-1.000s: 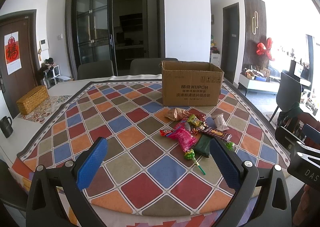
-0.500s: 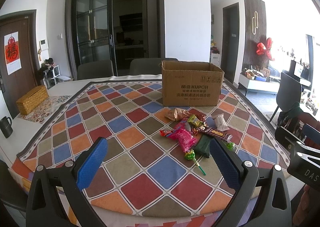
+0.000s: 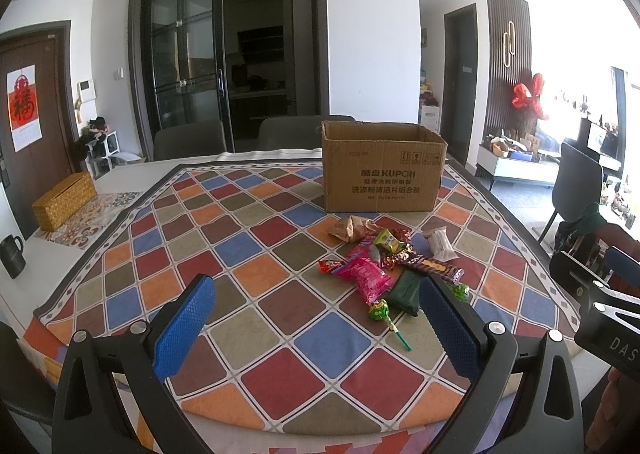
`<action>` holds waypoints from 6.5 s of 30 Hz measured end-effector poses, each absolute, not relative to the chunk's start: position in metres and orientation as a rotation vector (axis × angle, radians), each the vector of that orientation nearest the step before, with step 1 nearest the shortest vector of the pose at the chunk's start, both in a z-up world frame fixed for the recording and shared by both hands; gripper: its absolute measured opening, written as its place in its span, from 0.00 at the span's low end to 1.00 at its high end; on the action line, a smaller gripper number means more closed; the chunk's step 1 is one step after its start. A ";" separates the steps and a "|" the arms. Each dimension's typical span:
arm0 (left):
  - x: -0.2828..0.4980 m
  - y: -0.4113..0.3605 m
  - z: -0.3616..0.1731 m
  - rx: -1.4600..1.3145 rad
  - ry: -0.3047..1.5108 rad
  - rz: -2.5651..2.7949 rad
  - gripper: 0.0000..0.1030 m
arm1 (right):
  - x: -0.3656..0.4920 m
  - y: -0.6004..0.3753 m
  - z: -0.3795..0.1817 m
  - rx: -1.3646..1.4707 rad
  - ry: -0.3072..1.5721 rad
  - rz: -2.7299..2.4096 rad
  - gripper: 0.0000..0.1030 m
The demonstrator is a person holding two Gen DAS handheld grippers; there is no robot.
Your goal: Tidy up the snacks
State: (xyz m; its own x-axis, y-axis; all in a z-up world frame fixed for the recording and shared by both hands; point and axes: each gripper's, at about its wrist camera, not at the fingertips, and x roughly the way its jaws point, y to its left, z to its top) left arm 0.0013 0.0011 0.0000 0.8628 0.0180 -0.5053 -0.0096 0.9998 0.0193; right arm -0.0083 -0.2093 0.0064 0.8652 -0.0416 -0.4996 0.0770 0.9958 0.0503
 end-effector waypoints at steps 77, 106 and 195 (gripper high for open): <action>0.140 -0.050 -0.125 -0.021 0.975 -0.203 0.25 | 0.135 -0.207 -0.130 0.030 0.943 0.174 0.26; 0.143 -0.037 -0.028 0.002 0.732 -0.272 0.25 | 0.122 -0.189 -0.030 0.081 0.724 0.220 0.26; 0.185 -0.007 0.043 0.065 0.647 -0.142 0.76 | 0.206 -0.175 0.031 0.059 0.754 0.222 0.51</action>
